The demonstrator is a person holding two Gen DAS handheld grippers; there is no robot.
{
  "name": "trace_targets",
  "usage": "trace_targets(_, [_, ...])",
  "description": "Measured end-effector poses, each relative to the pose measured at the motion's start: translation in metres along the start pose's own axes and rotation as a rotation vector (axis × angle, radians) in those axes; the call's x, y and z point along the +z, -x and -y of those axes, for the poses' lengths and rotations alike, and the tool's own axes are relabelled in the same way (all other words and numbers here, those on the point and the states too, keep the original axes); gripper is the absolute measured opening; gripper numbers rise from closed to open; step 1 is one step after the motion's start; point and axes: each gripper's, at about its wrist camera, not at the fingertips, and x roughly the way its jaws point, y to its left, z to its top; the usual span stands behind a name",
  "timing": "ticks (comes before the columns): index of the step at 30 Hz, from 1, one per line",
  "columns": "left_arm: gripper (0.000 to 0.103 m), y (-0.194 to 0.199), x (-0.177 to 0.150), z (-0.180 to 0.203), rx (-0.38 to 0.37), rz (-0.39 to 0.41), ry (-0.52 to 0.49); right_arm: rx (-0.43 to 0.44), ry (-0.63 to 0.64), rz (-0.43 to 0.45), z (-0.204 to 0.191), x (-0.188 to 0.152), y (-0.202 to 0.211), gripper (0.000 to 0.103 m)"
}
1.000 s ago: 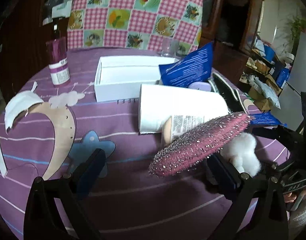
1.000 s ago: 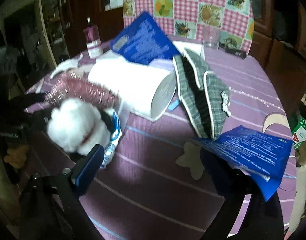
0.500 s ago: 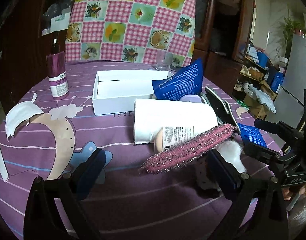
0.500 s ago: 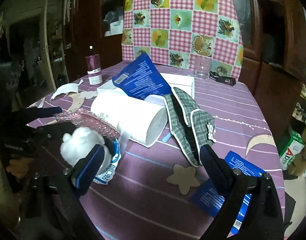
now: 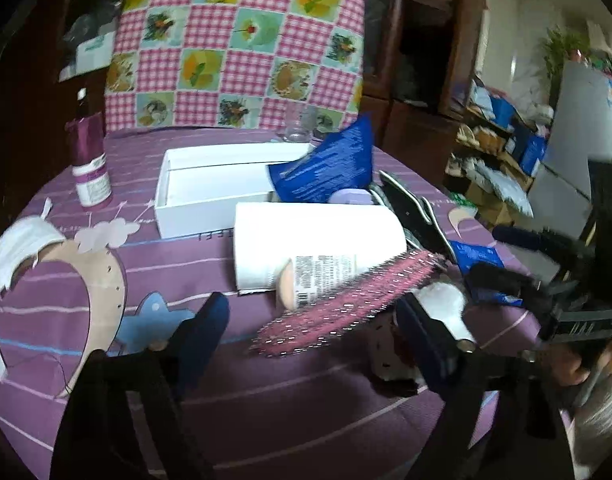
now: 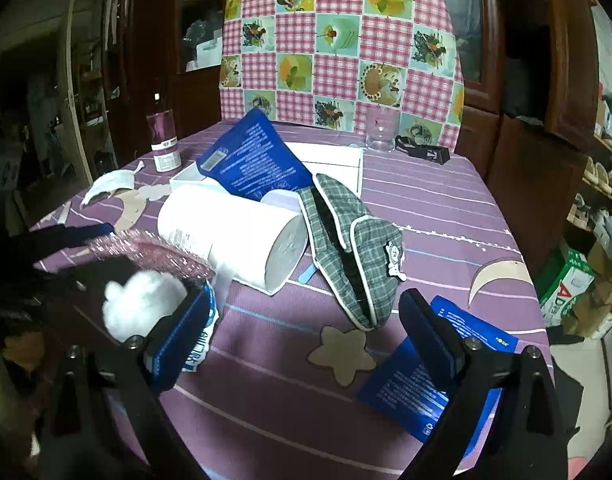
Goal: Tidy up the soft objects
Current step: 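Hold pink glitter sponge in left tool while right tool grasps toothpaste tube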
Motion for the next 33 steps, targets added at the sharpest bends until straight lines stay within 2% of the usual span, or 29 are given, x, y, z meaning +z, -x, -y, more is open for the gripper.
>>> trace_targets(1, [0.078,-0.001,0.002,0.002,-0.01,-0.003,-0.012,0.011,-0.013,-0.008,0.002,0.004,0.003,0.091])
trace_targets(4, [0.055,-0.005,0.004,0.006,-0.042,-0.033,-0.021,0.005,-0.031,-0.018,0.004,0.014,0.009,0.091])
trace_targets(8, [0.026,-0.018,-0.001,0.003,-0.031,-0.101,-0.002,-0.03,-0.029,-0.037,0.001,0.022,0.011,0.09])
trace_targets(11, [0.018,-0.014,0.0,-0.003,-0.045,-0.101,0.032,-0.03,-0.028,-0.063,-0.001,0.024,0.007,0.088])
trace_targets(16, [0.016,0.002,0.013,-0.006,0.018,-0.063,0.042,-0.023,-0.056,-0.086,-0.002,0.037,0.003,0.083])
trace_targets(24, [0.016,0.029,0.053,-0.014,0.142,0.003,0.105,0.053,-0.128,0.02,-0.003,0.083,0.019,0.083])
trace_targets(29, [0.016,0.034,0.078,-0.017,0.16,0.068,0.168,0.095,-0.17,0.06,-0.002,0.095,0.022,0.083])
trace_targets(33, [0.016,0.025,0.091,-0.012,0.125,0.084,0.161,0.144,-0.213,0.043,0.009,0.09,0.012,0.083])
